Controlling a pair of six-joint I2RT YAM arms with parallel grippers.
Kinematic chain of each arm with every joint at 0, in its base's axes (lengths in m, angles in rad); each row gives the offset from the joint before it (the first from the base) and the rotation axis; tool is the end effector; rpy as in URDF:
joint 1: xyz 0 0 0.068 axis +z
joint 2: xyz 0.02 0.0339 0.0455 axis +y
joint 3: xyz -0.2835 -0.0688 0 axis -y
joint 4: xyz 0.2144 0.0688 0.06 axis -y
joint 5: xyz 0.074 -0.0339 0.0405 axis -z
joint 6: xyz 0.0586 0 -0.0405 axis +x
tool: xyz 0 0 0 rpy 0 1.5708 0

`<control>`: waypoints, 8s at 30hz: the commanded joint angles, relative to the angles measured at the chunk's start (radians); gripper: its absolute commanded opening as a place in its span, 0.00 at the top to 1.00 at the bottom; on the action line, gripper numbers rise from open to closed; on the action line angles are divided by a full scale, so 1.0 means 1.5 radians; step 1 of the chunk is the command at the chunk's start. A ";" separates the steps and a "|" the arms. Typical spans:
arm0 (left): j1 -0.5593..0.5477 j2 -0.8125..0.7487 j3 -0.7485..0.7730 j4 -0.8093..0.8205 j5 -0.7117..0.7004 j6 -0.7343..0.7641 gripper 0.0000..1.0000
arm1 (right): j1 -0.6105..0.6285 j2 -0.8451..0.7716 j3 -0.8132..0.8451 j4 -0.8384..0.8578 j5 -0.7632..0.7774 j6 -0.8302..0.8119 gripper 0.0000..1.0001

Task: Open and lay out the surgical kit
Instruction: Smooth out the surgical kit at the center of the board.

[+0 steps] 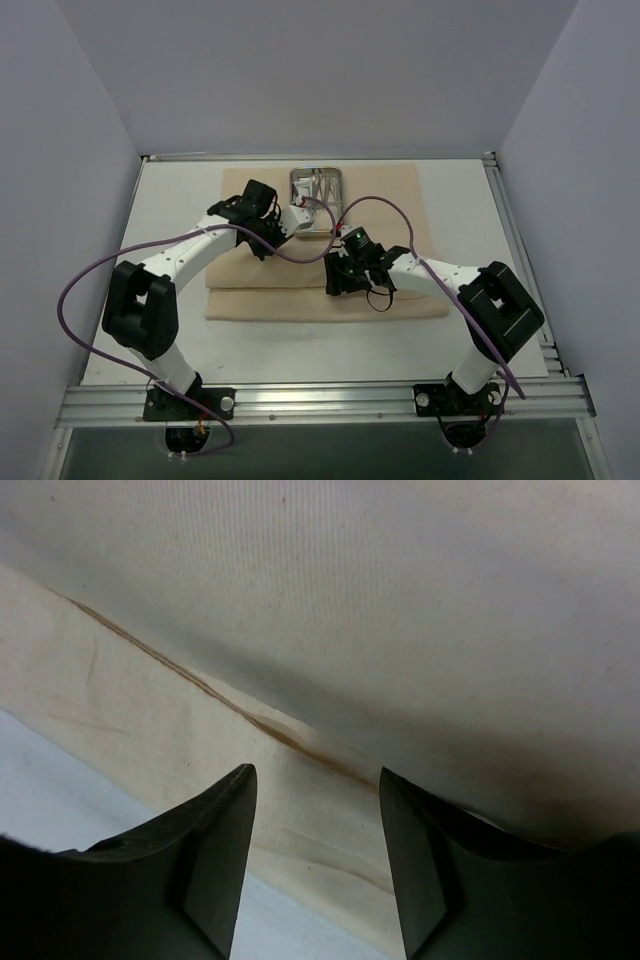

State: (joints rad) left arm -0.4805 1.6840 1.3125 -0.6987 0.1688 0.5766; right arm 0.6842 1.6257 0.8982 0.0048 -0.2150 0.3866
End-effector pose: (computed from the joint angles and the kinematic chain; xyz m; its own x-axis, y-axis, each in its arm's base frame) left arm 0.2941 -0.1644 0.2577 -0.3648 0.7962 -0.4827 0.8660 0.4805 0.1381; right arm 0.2509 0.2208 0.2120 -0.7543 -0.1399 -0.6415 -0.4935 0.7652 0.4135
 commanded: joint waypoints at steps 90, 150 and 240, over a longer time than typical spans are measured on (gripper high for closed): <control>-0.069 -0.088 -0.071 -0.357 0.172 0.228 0.44 | -0.053 -0.282 0.037 -0.221 0.181 0.061 0.80; 0.174 -0.116 -0.155 -0.533 0.182 0.387 0.89 | 0.039 0.001 0.164 0.046 -0.068 -0.038 0.76; -0.135 -0.200 -0.312 -0.196 -0.090 0.133 0.31 | -0.389 -0.109 -0.094 -0.388 0.101 0.130 1.00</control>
State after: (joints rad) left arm -0.6445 1.4635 0.8085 -1.0042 0.0265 0.7563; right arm 0.1104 1.4807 0.7429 -0.5350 -0.0677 0.5678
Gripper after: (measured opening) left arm 0.695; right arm 0.030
